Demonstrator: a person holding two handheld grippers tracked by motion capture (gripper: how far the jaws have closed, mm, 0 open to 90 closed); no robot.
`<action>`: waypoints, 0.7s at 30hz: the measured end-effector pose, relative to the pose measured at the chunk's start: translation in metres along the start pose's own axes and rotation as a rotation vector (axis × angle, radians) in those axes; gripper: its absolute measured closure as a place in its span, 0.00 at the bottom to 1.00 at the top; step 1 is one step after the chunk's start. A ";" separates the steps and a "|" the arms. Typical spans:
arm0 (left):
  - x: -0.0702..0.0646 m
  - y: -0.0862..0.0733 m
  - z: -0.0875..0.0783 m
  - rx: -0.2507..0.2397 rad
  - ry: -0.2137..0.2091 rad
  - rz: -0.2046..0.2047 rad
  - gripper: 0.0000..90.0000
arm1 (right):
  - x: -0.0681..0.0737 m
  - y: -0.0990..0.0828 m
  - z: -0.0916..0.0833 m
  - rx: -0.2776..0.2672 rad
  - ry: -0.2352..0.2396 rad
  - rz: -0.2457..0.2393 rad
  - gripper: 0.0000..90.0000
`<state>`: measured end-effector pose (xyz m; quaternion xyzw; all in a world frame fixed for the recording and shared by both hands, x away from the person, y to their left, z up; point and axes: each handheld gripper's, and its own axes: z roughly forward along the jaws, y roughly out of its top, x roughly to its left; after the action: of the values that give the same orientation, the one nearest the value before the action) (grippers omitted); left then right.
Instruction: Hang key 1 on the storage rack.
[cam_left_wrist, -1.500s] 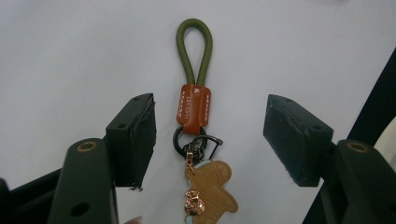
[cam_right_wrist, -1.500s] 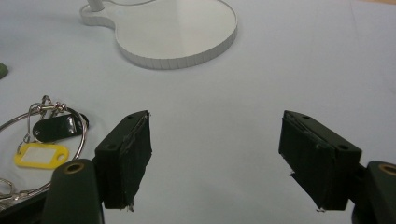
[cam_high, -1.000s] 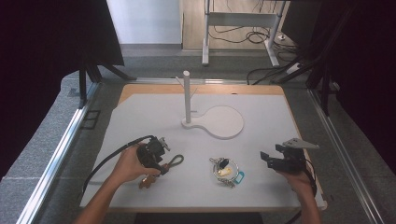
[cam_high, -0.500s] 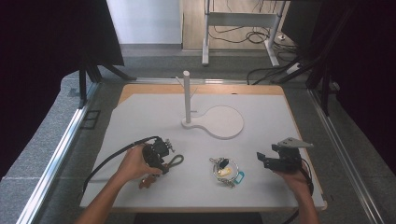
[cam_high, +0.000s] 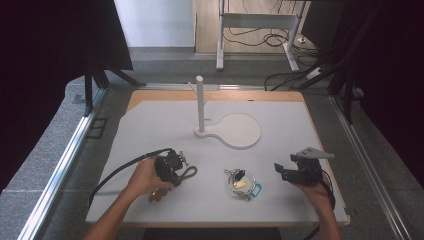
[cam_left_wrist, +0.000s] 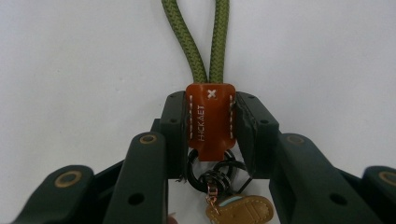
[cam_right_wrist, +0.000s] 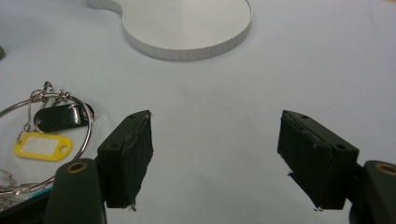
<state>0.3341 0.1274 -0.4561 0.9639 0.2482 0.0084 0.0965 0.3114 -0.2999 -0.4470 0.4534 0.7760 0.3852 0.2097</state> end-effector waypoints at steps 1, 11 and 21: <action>0.000 -0.001 -0.001 -0.008 0.003 -0.002 0.74 | 0.000 0.000 0.000 0.001 -0.001 -0.001 0.30; 0.008 -0.017 -0.046 -0.211 -0.071 -0.078 0.75 | -0.002 0.001 -0.004 -0.012 0.005 0.015 0.30; 0.011 -0.034 -0.083 -0.339 -0.075 -0.085 0.74 | -0.003 0.001 -0.008 -0.018 0.001 0.014 0.30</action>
<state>0.3228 0.1768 -0.3816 0.9220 0.2799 0.0102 0.2673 0.3082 -0.3052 -0.4414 0.4568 0.7692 0.3940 0.2108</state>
